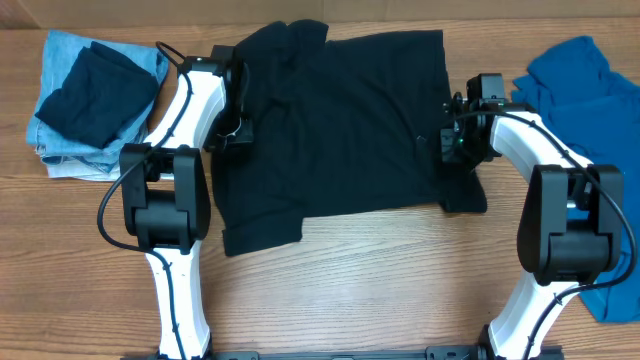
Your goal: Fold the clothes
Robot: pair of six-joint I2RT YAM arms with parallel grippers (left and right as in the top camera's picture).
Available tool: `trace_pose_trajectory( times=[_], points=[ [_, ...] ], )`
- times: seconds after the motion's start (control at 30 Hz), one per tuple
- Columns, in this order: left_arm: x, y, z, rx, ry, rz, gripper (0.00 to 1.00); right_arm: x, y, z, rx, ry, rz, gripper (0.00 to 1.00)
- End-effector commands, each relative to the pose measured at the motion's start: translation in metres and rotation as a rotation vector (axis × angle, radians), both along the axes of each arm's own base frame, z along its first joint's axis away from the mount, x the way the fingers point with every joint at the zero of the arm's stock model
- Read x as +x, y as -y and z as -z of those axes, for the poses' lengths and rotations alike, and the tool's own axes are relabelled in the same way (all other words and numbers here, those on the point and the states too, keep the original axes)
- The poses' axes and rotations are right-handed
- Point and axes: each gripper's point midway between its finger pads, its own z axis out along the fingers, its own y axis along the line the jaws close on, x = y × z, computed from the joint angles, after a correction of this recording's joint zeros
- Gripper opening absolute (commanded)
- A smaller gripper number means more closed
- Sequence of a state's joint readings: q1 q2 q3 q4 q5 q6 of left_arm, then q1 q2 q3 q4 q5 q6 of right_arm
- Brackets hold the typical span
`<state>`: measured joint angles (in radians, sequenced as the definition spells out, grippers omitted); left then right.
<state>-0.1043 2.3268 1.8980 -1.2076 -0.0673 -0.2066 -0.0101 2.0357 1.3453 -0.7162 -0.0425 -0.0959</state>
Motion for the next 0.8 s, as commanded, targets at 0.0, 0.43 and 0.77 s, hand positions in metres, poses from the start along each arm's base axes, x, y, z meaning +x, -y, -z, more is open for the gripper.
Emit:
trace_pose_trajectory(
  times=[0.0,0.43,0.77],
  points=[
    [-0.004,-0.021,0.005,0.092,-0.024,0.004,0.04,-0.008,0.039,0.017,-0.156,-0.027,0.053,0.04],
    [-0.010,-0.016,0.004,0.048,-0.050,0.019,0.04,0.001,0.062,0.007,-0.283,0.007,0.088,0.04],
    [0.035,0.007,-0.090,-0.087,0.146,0.028,0.04,0.029,0.048,-0.080,-0.187,0.129,0.108,0.04]
  ],
)
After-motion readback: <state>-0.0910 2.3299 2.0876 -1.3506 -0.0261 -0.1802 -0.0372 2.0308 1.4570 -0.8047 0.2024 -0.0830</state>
